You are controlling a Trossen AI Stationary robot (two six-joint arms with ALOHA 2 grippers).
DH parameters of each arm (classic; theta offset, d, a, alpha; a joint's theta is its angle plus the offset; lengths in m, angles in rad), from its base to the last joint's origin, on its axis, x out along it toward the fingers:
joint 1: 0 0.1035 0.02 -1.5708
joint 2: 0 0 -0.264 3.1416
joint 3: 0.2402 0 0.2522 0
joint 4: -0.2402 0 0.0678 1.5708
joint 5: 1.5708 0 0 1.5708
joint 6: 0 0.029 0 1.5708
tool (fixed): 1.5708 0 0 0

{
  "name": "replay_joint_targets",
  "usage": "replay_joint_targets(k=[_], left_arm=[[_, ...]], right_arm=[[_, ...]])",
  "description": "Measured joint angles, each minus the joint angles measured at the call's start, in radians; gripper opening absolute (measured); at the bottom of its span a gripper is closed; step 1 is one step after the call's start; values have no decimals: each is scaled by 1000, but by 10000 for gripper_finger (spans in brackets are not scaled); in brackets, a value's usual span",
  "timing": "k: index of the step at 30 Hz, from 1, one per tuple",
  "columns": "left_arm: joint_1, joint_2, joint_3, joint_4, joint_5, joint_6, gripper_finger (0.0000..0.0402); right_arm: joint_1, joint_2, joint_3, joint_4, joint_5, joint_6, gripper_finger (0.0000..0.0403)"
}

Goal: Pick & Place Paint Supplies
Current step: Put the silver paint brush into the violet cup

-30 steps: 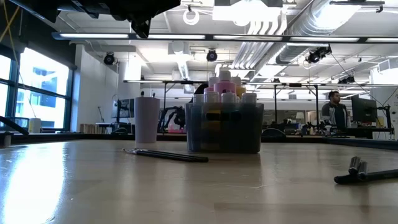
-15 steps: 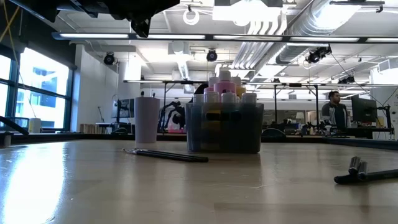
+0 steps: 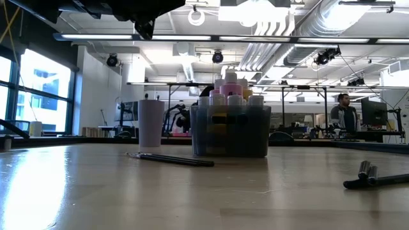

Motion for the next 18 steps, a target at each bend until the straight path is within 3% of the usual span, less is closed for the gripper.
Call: replay_joint_targets(k=[10,18], left_arm=[[0,0,0,5,3,-3,7],[0,-1,0,0,29,-2,24]], right_arm=[[0,0,0,0,24,-8,15],[0,0,0,-1,22,-8,8]])
